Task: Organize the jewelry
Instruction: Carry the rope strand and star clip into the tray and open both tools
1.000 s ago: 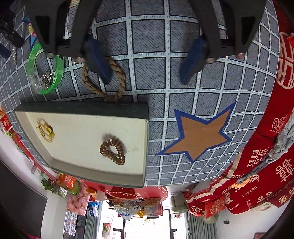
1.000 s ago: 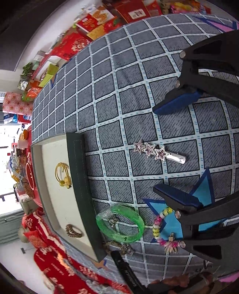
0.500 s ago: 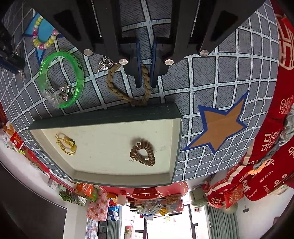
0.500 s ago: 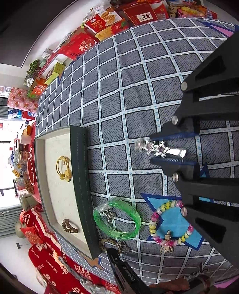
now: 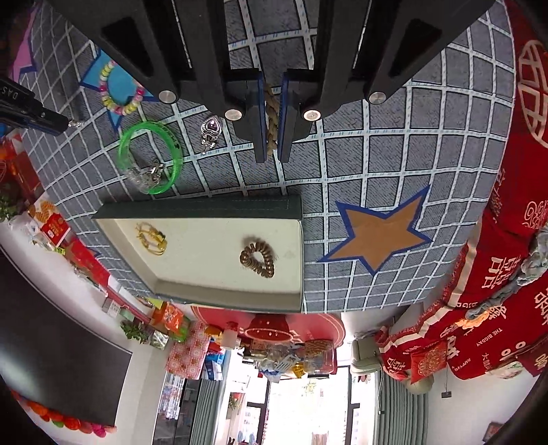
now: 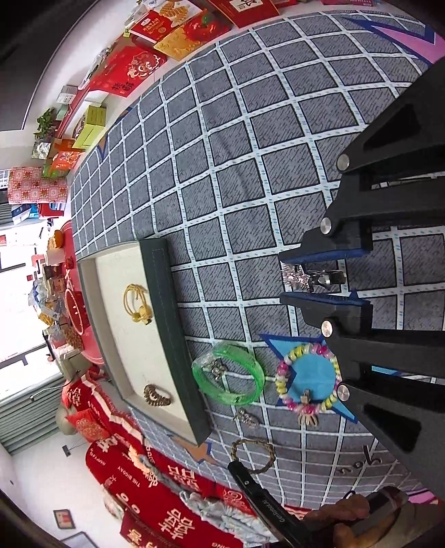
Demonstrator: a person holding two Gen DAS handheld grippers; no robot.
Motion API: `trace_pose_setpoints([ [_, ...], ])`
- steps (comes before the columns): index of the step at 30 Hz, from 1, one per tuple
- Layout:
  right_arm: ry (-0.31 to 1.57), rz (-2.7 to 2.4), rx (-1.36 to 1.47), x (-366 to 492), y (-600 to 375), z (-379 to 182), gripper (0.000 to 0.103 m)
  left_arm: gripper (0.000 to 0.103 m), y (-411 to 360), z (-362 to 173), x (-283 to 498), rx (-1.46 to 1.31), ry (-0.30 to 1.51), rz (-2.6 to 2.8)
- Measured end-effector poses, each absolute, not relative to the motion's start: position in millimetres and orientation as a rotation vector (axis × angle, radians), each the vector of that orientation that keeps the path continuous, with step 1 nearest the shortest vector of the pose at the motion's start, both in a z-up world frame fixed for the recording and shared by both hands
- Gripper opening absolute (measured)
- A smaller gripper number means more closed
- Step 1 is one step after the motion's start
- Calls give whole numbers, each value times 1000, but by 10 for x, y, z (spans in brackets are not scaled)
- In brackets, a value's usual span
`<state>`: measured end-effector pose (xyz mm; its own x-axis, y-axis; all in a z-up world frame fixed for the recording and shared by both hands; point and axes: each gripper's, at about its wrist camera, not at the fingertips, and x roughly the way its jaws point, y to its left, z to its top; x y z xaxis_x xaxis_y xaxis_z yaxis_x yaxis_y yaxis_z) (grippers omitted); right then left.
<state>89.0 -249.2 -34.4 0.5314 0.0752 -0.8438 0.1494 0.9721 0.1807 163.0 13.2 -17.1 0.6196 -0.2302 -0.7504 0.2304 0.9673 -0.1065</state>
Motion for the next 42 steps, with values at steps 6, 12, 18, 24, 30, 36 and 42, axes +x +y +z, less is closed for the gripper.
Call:
trace_pose_setpoints([
  [6, 985, -16, 250, 872, -2446, -195, 18, 19, 199, 6, 1571, -23, 840, -294],
  [12, 950, 29, 283, 958, -2429, 0, 18, 19, 161, 240, 1572, -31, 803, -316],
  [18, 908, 61, 304, 1193, -2453, 245, 18, 19, 114, 420, 1689, -31, 777, -323],
  [24, 889, 105, 365, 1580, -2554, 426, 18, 19, 53, 534, 1987, -50, 774, -320],
  [30, 888, 104, 372, 2043, -2602, 463, 18, 19, -141, 579, 2337, -17, 754, -297],
  [36, 909, 108, 384, 2471, -2636, 338, 18, 19, -369, 365, 2782, 11, 791, -276],
  [42, 942, 104, 393, 2835, -2672, 40, 18, 19, -572, 10, 3076, 32, 841, -268],
])
